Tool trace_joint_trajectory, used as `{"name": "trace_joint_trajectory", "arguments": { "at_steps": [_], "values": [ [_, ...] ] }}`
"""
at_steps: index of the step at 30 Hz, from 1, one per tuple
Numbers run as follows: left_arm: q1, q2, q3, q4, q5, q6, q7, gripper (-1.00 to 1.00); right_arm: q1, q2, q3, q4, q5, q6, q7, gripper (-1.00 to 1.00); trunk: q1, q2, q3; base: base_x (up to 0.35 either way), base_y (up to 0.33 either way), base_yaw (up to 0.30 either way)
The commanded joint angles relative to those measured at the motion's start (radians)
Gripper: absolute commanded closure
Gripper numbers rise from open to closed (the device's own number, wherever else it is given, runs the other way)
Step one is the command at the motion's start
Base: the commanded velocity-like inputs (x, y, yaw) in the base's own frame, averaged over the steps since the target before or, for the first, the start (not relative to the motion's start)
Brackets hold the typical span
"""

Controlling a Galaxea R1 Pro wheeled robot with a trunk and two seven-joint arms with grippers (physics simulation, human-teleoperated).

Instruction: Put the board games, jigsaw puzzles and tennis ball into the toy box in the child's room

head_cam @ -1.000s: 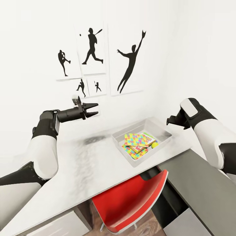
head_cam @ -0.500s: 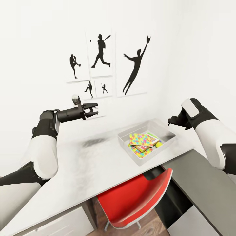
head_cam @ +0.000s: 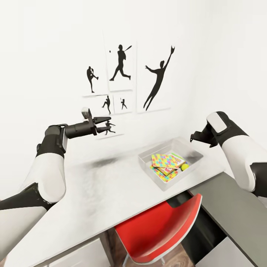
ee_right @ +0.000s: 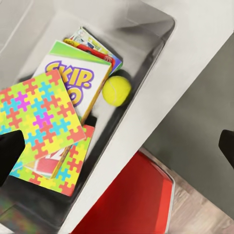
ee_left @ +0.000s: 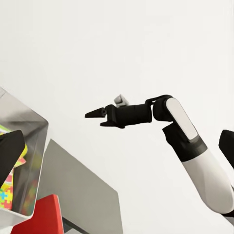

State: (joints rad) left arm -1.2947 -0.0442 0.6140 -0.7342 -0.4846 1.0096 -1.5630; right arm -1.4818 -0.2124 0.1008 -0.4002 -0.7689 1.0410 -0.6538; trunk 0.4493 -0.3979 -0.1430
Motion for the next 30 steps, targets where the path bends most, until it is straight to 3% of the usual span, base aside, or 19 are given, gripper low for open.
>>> {"name": "trace_joint_trajectory", "arguments": {
  "at_steps": [1,5,12,30],
  "values": [
    [-0.002,-0.001,0.005,-0.001,-0.011,0.011,-0.008,-1.00,-0.001,-0.001,0.001,-0.001,-0.011,0.004,-0.007,-1.00,0.001,-0.002,-0.001,0.002,0.020,0.030],
    [-0.002,-0.001,0.006,-0.001,-0.010,0.010,-0.008,-1.00,0.000,-0.001,-0.029,-0.002,-0.010,0.006,-0.007,-1.00,0.001,-0.002,0.002,-0.030,0.026,0.097],
    [-0.002,0.000,0.002,-0.001,-0.011,0.010,-0.008,-1.00,0.001,-0.001,-0.040,-0.002,-0.010,0.006,-0.006,-1.00,0.001,-0.002,0.003,-0.143,0.129,-0.028],
    [-0.002,-0.001,0.003,-0.002,-0.010,0.010,-0.008,-1.00,0.003,-0.004,-0.041,-0.001,-0.011,0.006,-0.003,-1.00,0.001,-0.002,0.004,-0.161,0.017,-0.254]
  ]
}}
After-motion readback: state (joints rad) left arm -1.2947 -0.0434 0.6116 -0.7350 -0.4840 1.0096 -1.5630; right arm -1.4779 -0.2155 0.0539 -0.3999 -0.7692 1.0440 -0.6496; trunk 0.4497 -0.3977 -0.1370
